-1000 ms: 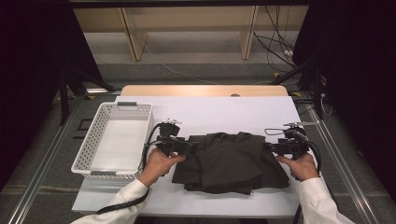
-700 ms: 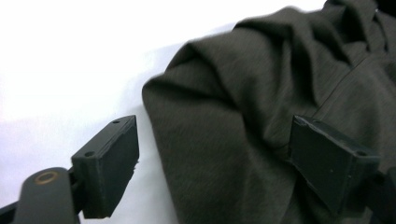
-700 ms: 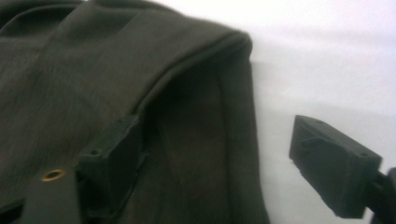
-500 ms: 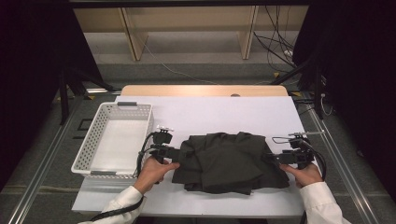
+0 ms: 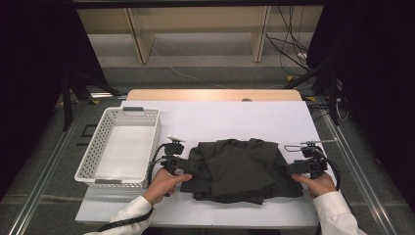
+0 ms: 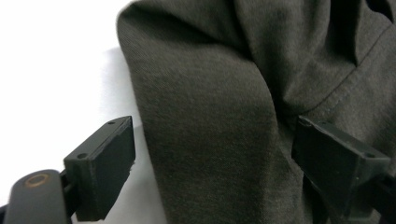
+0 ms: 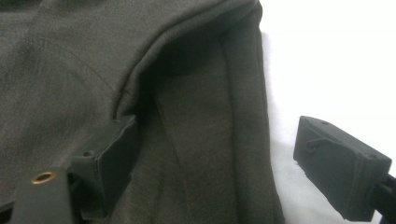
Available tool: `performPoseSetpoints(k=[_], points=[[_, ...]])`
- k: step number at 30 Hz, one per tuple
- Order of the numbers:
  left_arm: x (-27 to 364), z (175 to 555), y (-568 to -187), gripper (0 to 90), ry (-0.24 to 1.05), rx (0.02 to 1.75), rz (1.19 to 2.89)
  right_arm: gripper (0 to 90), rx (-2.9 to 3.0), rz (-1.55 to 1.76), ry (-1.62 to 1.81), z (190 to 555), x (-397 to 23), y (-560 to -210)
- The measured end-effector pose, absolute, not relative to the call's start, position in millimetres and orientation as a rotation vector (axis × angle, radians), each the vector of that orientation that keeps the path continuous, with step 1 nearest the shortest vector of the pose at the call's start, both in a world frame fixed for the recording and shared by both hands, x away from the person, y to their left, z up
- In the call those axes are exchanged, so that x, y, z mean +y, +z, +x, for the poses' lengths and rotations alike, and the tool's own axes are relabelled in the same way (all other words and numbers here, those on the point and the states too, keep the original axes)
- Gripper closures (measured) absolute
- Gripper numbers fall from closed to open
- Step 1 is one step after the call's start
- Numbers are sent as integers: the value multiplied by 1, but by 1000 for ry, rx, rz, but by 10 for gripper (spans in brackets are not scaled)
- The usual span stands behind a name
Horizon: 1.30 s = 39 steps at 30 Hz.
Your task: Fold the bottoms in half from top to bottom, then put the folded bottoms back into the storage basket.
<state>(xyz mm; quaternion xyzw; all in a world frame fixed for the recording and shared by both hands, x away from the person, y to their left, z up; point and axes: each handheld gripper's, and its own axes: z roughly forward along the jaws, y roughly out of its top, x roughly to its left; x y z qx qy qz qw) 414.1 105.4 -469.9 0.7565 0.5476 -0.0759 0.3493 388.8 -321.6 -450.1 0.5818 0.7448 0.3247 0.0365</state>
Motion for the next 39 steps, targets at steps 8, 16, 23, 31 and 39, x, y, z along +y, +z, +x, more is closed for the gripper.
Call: performPoseSetpoints(k=[8,16,23,31,39], points=[[98,411,-476,114,-257,1394,2007,151,2300,1796,993,386,-321,-452],[96,410,-477,113,-341,1373,1998,146,2324,1812,935,387,-321,-458],[91,409,-475,145,-371,1364,2007,123,2345,1848,917,391,-326,-467],[89,408,-475,156,-401,1364,1980,143,2439,1893,1056,389,-320,-468],[89,408,-472,157,-441,1348,1944,168,2482,1897,1169,388,-308,-468]])
